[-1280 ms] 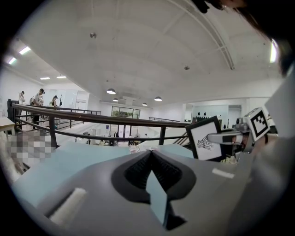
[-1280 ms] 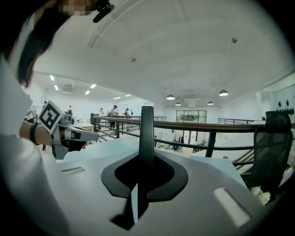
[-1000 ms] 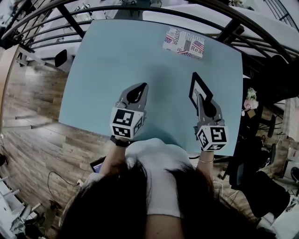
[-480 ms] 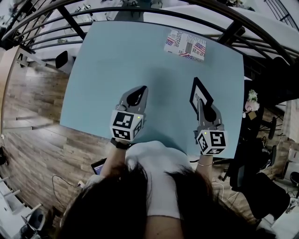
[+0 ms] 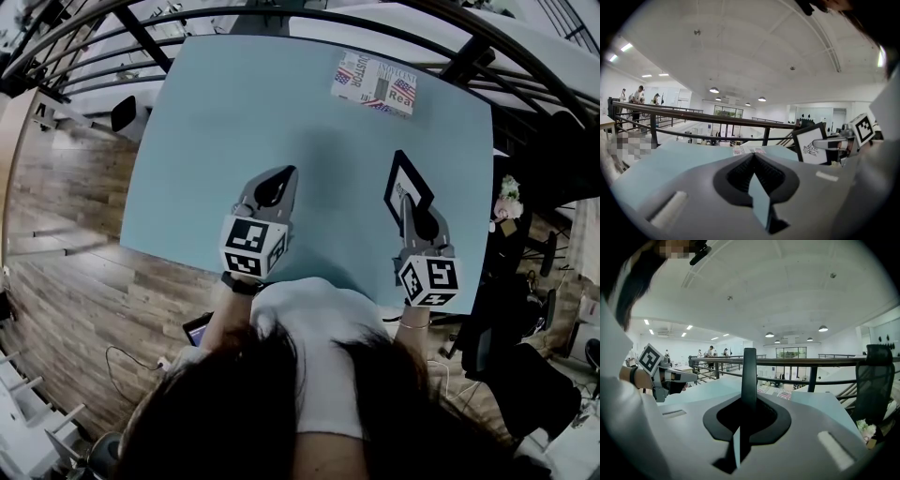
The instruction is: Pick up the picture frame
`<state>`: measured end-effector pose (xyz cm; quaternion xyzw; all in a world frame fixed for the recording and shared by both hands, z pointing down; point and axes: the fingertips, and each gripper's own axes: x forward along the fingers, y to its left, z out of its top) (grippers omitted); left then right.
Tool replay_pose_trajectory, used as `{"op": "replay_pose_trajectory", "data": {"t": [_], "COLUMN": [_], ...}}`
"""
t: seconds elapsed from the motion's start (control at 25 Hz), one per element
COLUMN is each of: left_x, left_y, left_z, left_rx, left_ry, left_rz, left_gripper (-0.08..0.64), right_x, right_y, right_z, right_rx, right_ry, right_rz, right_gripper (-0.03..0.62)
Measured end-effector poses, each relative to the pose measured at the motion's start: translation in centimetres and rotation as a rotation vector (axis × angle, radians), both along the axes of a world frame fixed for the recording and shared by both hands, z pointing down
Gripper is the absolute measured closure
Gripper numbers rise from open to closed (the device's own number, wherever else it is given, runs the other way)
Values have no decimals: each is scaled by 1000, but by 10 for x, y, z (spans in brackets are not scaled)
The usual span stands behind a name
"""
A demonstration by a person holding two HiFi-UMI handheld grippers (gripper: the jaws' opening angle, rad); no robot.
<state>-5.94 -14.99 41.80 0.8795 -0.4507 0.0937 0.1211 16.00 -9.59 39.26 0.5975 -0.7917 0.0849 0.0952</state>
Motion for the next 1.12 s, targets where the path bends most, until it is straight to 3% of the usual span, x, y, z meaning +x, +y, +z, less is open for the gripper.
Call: {"op": "replay_pose_trajectory", "data": {"t": [1.12], "left_x": [0], "left_y": [7], "left_z": [7], "left_rx": [-17], "left_ry": [-26], "left_rz": [-21], "left_gripper": [502], "right_x": [-9], "right_y": [-4], "right_z": [7], "right_rx": [-25], "right_ry": [-50], "right_rz": [-59], "right_gripper": [578]}}
